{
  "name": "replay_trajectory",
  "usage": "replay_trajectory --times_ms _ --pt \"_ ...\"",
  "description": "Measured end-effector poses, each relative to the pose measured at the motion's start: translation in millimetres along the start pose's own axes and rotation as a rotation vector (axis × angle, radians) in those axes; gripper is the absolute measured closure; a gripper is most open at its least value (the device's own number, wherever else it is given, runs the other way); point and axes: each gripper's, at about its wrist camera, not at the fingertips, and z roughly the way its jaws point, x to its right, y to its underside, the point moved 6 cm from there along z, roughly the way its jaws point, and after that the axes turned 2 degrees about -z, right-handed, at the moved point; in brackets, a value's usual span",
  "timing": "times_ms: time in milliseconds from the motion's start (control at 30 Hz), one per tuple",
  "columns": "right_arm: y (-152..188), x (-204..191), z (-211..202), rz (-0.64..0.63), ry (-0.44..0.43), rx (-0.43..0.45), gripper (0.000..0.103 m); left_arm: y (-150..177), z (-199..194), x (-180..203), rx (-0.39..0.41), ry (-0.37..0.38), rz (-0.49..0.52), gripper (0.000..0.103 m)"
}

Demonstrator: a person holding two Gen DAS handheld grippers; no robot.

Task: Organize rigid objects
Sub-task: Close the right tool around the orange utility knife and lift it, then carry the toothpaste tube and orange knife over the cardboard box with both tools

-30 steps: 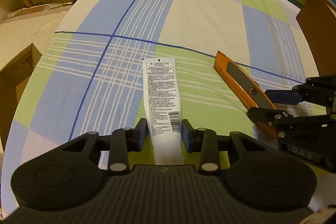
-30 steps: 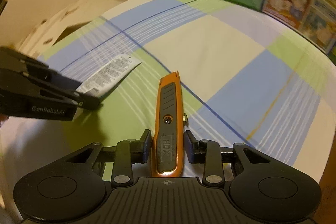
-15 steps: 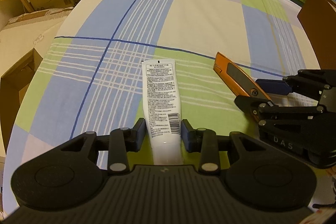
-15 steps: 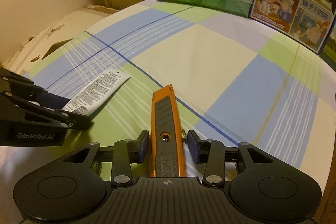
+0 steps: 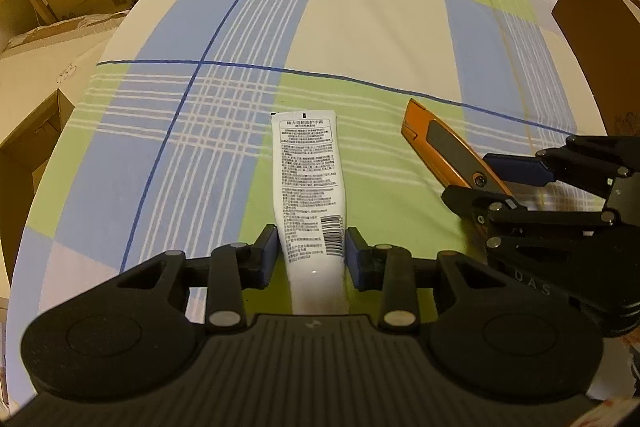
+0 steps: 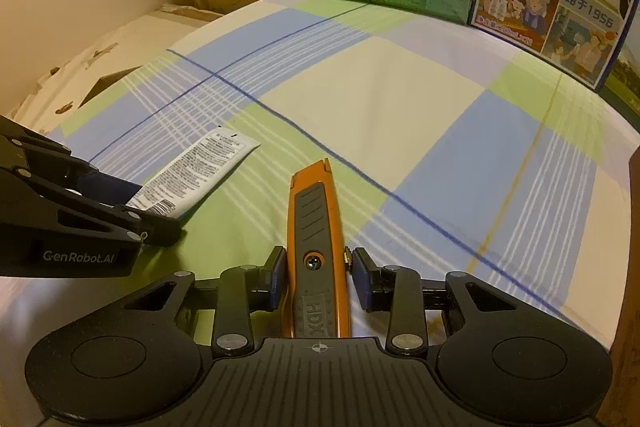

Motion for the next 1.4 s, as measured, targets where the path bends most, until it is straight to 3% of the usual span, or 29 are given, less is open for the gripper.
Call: replay_trajectory --times_ms 400,767,1100,1400 --pt "1 0 0 0.006 0.003 0.007 0.071 -6 4 3 0.016 0.007 0.023 0.073" --pt "4 -1 -8 0.048 -0.02 0.008 0.072 8 -13 1 0.029 0.065 -0.014 0.074" --pt "2 0 -56 0.129 -0.037 0.071 0.072 -1 -61 15 0.111 0.117 0.002 0.074" --pt "1 26 -120 0.235 0.002 0.173 0.071 -20 -105 59 0.192 0.19 0.089 0.074"
